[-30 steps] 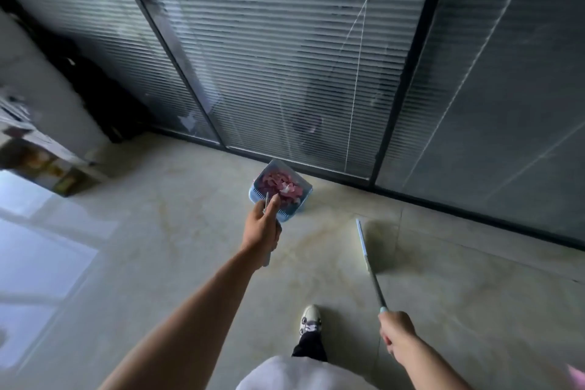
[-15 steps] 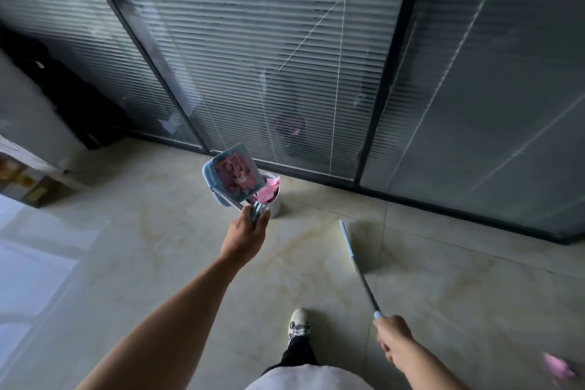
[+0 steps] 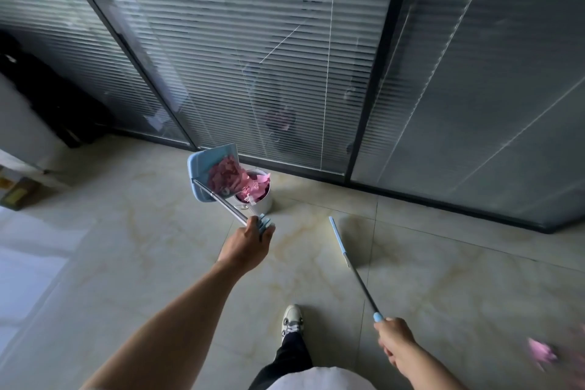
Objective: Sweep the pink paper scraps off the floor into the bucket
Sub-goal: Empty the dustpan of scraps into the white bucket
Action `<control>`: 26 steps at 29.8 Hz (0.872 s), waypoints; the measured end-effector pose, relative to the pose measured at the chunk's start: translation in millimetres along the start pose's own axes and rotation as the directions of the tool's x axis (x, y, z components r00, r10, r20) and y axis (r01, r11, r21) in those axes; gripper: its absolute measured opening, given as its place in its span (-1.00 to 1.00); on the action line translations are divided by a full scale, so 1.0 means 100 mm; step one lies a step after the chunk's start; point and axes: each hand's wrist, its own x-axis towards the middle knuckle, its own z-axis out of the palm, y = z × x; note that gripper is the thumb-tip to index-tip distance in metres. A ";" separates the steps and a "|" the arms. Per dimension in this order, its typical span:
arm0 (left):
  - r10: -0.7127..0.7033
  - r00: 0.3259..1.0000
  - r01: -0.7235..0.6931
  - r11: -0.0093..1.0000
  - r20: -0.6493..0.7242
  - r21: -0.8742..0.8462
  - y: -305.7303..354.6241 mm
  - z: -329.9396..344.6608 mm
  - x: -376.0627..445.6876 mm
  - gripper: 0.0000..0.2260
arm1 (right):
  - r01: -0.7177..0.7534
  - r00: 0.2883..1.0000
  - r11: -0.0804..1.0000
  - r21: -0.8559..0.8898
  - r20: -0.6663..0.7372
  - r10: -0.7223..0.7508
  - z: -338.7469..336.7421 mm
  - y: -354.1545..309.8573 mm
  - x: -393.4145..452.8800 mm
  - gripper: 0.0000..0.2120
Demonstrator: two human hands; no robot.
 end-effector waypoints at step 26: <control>0.175 0.980 -0.196 0.902 0.090 0.385 0.01 0.22 -0.07 -0.59 | 0.005 1.000 1.000 -0.019 -0.003 -0.006 0.00 -0.02 -0.03 -0.84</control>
